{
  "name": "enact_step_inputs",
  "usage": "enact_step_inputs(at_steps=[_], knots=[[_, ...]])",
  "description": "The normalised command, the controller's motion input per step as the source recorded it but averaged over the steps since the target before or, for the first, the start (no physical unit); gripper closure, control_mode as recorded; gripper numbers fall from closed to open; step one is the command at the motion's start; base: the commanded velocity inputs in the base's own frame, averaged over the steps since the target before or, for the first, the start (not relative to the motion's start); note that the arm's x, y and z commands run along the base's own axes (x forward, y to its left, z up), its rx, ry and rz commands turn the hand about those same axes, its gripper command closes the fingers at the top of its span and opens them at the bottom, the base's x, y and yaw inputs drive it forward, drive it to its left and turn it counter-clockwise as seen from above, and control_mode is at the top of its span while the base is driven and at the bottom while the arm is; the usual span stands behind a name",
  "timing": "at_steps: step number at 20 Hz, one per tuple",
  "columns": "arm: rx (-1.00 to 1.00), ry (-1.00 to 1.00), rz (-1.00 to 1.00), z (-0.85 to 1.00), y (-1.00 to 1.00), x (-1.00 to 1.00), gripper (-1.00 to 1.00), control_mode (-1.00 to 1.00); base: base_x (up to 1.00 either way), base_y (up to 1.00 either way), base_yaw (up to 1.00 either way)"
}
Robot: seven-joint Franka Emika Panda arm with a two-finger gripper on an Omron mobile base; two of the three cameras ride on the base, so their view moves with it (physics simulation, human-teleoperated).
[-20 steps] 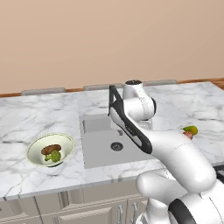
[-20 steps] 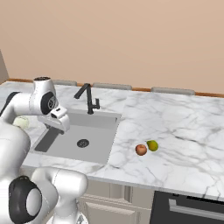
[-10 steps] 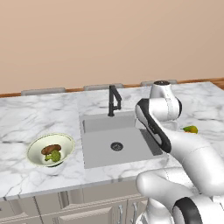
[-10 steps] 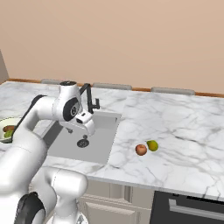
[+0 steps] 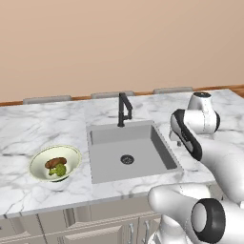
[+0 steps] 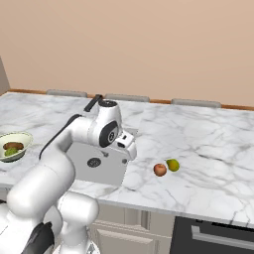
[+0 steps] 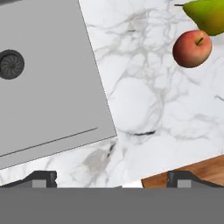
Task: There is a mixed pile of frozen fruits and vegetables on the counter. Locate all the frozen vegetables and place the items in a bowl on the counter. Take all the frozen fruits and defrost them in a running sink.
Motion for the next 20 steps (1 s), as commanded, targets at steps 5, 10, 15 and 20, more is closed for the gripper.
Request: enact_step_inputs(at_steps=[5,10,15,20], knots=[[0.0,0.0,0.09,-0.02,-0.7,0.32,-1.0,-1.0,0.0,0.0,0.0],[0.0,0.0,0.08,0.0,-0.59,0.12,-1.0,-1.0,0.0,0.0,0.0],[0.0,0.0,0.07,0.0,-0.57,0.14,-1.0,-1.0,0.0,0.0,0.0],[0.0,0.0,0.05,-0.03,-0.53,0.08,-1.0,-1.0,0.0,0.0,0.0]])
